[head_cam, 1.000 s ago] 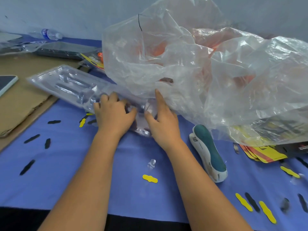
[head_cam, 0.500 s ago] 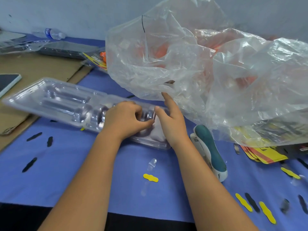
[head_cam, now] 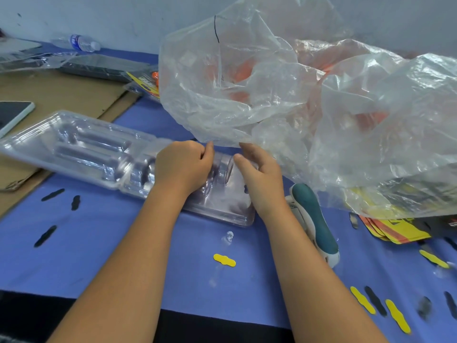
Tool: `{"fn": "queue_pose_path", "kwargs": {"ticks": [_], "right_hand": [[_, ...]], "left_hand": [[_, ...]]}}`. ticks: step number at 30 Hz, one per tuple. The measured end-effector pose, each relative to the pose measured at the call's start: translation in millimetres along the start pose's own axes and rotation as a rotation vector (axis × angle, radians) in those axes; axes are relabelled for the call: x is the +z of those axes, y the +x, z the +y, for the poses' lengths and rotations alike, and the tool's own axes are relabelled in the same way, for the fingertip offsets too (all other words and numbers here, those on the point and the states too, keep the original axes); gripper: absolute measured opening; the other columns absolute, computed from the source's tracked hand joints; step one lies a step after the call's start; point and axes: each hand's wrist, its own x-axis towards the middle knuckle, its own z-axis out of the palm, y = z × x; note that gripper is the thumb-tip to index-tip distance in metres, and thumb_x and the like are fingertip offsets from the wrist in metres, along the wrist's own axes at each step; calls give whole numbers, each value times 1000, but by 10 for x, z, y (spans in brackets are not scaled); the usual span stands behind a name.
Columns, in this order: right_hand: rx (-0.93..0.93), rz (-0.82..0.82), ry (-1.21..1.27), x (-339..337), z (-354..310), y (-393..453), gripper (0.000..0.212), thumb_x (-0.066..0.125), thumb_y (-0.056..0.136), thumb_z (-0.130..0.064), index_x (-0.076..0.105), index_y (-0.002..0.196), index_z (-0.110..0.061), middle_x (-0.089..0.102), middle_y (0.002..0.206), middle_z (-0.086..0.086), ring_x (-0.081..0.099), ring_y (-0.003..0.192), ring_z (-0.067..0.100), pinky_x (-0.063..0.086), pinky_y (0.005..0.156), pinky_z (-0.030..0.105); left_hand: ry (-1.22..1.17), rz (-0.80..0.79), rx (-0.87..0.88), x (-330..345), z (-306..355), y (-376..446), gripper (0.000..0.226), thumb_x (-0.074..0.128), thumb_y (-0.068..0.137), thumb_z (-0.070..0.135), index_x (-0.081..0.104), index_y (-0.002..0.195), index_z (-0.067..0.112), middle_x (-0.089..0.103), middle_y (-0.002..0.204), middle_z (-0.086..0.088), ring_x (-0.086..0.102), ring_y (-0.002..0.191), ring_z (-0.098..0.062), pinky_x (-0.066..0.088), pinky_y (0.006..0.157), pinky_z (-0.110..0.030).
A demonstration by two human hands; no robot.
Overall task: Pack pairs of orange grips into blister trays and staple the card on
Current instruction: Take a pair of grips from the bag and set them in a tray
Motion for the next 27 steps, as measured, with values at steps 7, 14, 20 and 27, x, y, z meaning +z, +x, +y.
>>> {"fn": "queue_pose_path", "kwargs": {"ticks": [7,14,20,27], "right_hand": [[-383,-45,-503,46,-22,-43,58,71,83,-43,54,136,-25,59,122,-11,33,113,-1,27,112,48],[-379,-6,-529,28,-29,35,47,78,75,-44,64,117,-27,65,114,-12,41,106,-2,29,110,46],[-279,26,-298,-38,-54,64,41,84,72,-30,67,109,-27,61,101,-21,49,106,-1,40,103,37],[-146,56,-44,-128,-62,101,30,84,74,-17,69,99,-25,67,93,-14,63,96,5,53,83,29]], "left_hand": [[-123,211,52,-192,62,-47,58,46,96,29,17,47,20,14,41,8,25,43,-30,14,47,-29],[-164,197,171,-259,73,-80,52,50,94,30,26,50,17,24,46,1,32,47,-29,21,47,-30],[-181,128,194,-299,3,-64,27,58,87,36,63,71,16,56,69,3,51,76,-20,38,63,-32],[-129,133,414,-390,31,-34,27,61,79,42,74,79,18,68,81,3,61,87,-25,39,88,-42]]}}
